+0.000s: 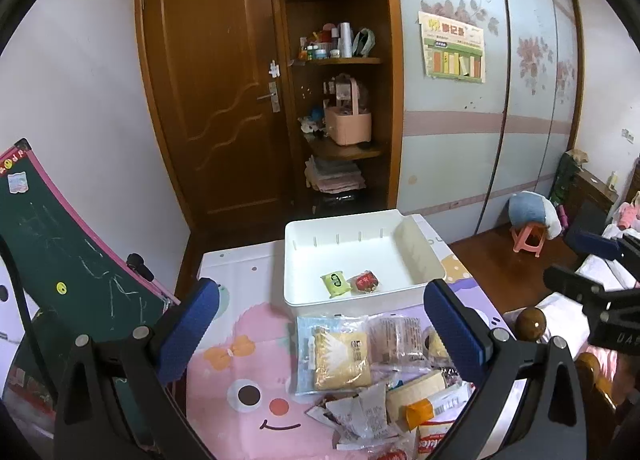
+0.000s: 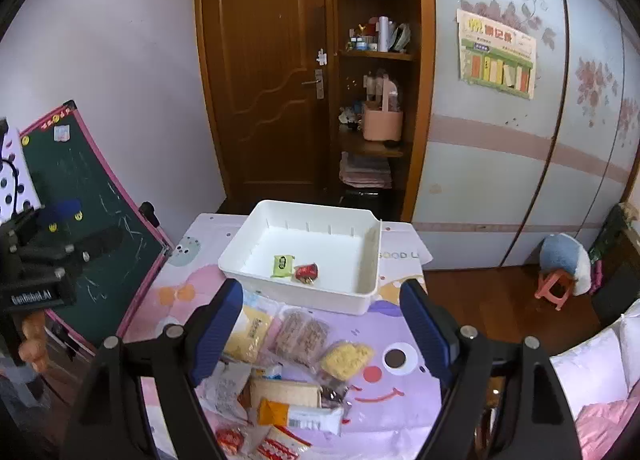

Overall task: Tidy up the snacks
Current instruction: 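Withdraw both tools from the basket back over the snack pile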

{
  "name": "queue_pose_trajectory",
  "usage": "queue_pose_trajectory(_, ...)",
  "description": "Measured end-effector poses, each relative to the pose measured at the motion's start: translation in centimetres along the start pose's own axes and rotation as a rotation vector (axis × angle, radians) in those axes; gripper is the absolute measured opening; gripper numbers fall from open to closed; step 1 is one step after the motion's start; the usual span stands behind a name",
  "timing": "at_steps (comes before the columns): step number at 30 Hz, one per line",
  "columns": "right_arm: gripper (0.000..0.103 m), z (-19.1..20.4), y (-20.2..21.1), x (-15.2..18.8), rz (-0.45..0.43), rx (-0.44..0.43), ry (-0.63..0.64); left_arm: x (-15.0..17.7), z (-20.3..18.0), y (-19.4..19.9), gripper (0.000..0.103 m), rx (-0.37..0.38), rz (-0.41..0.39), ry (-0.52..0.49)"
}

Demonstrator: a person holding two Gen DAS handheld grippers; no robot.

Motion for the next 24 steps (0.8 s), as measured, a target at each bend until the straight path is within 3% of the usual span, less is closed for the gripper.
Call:
queue_pose_trajectory(6, 0.081, 1.6, 0.9, 4.3, 0.024, -0.064, 0.010, 2.9, -0.6, 0.7, 0.102, 0.038, 0.038, 0.004)
queue_pose_trajectory(12, 0.081, 2.8, -1.1, 10.7, 0.114, -0.161, -0.056, 7.9, -1.8, -0.2, 0.102, 0.062, 0.083, -0.014)
queue_pose_trajectory(19, 0.081, 2.1, -6.7, 18.3, 0.260, -0.055, -0.078, 14.8, -4.3, -3.4, 0.102, 0.106, 0.135, -0.064)
queue_pose_trajectory(24, 0.081, 0.9, -9.9, 22.2, 0.399, -0.074, -0.229, 20.6, -5.2, -8.3, 0.102, 0.113, 0.274, -0.097)
Point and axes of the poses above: each gripper's, at about its wrist camera, not at the fingertips, and y roughly against the way its jaws point, z to its left, x to its underside, the point moved 8 cm from there along -y, roughly the way its jaws point, and after that the axes turned 6 degrees about -x, right-handed, at the moved point
